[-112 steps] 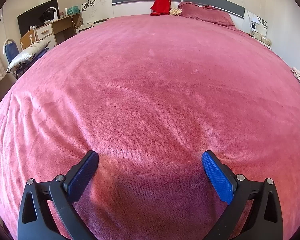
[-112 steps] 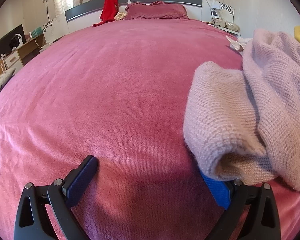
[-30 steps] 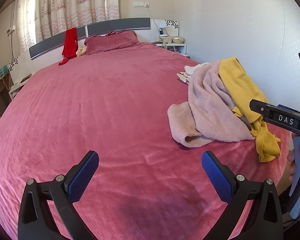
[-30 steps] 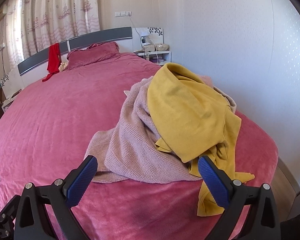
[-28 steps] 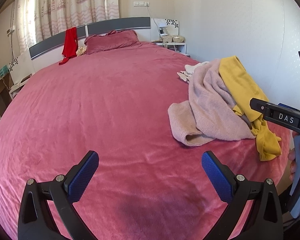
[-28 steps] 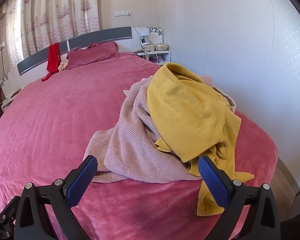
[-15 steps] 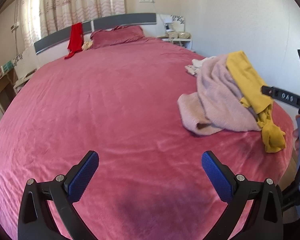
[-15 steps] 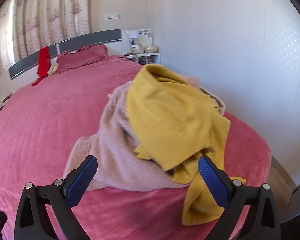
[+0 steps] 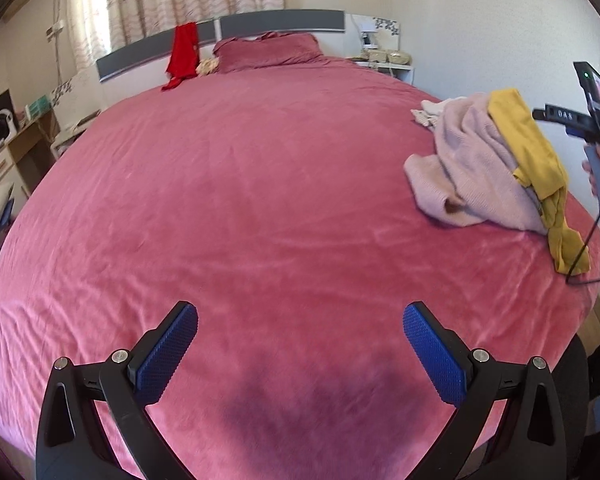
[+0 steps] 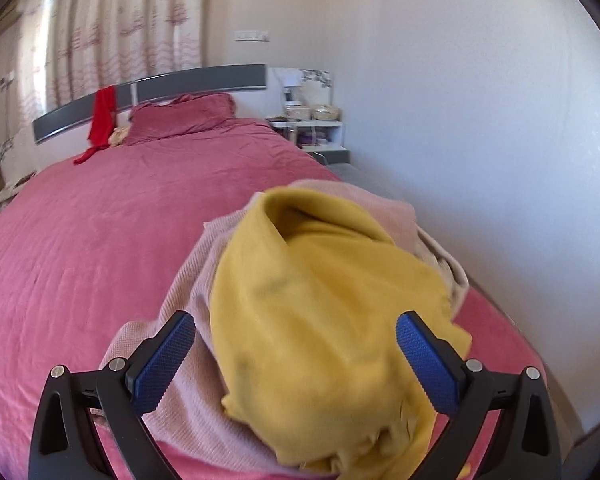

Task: Fold clothes
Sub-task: 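Grasp the yellow garment with the right gripper and lift it, then carry the yellow garment away from the pink sweater and drop it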

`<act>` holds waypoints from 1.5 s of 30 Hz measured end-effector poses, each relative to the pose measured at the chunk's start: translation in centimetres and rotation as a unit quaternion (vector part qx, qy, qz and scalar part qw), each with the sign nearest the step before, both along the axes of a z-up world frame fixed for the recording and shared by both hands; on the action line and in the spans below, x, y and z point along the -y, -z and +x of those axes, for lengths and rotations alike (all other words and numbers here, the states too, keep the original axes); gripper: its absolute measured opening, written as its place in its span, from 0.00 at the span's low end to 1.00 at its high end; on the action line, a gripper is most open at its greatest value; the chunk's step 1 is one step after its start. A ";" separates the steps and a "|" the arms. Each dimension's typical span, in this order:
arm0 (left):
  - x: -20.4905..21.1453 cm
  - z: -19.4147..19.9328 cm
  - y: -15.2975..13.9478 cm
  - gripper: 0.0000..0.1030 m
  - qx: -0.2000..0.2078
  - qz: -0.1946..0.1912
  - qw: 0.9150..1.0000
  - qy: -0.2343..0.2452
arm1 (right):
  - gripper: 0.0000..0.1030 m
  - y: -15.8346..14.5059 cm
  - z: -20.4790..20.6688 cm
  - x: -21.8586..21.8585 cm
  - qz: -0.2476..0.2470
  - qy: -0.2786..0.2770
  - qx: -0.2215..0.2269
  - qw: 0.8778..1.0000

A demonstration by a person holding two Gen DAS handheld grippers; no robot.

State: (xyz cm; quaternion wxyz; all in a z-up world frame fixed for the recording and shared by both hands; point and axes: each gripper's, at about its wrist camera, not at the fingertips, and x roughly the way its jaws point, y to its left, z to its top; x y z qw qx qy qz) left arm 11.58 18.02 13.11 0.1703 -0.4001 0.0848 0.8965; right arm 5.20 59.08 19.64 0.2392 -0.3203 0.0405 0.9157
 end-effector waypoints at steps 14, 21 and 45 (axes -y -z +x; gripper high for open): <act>1.7 0.1 1.5 1.00 0.015 -0.018 0.999 -0.025 | 0.47 3.8 -6.8 -4.3 -0.092 -0.002 0.084 0.992; 1.1 -1.5 0.9 1.00 0.006 -0.014 1.000 -0.028 | 0.14 3.6 -5.3 -4.8 -0.128 0.005 0.039 0.991; 7.1 0.7 -1.0 1.00 -0.020 0.043 0.996 -0.074 | 0.11 -10.7 -1.1 2.2 -0.568 -0.274 -0.284 0.722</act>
